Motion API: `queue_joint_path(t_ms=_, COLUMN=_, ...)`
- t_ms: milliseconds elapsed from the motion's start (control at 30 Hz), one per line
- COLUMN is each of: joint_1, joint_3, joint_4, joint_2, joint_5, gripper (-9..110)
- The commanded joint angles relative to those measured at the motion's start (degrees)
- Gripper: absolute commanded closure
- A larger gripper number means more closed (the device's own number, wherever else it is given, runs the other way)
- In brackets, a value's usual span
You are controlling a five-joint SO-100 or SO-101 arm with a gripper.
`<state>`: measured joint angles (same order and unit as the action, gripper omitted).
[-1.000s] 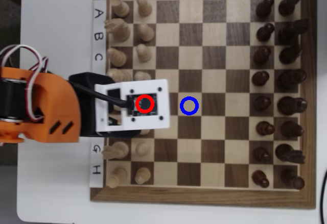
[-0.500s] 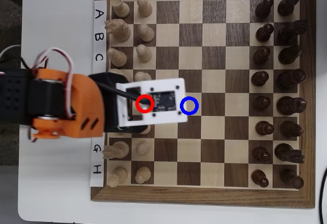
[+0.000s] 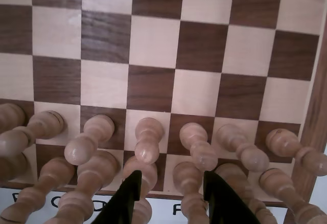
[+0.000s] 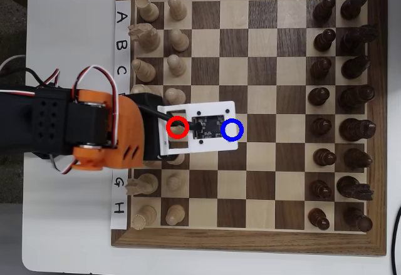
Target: Move the piece to destination
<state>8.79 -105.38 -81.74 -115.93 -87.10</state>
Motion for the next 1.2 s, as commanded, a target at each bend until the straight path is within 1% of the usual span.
queue_joint_path(t_ms=0, joint_1=-0.1, joint_3=-1.0, joint_4=-0.9, joint_2=-0.2, joint_5=-0.4, gripper=85)
queue_joint_path(t_ms=233, joint_1=-0.8, joint_3=-3.9, joint_4=-1.3, joint_2=-0.3, joint_5=-0.4, gripper=84)
queue_joint_path(t_ms=867, joint_1=-2.4, joint_3=-8.3, joint_4=7.8, joint_2=2.0, joint_5=-1.1, gripper=84)
queue_joint_path(t_ms=1167, joint_1=-2.8, joint_3=-9.7, joint_4=8.6, joint_2=3.3, joint_5=-1.3, gripper=84)
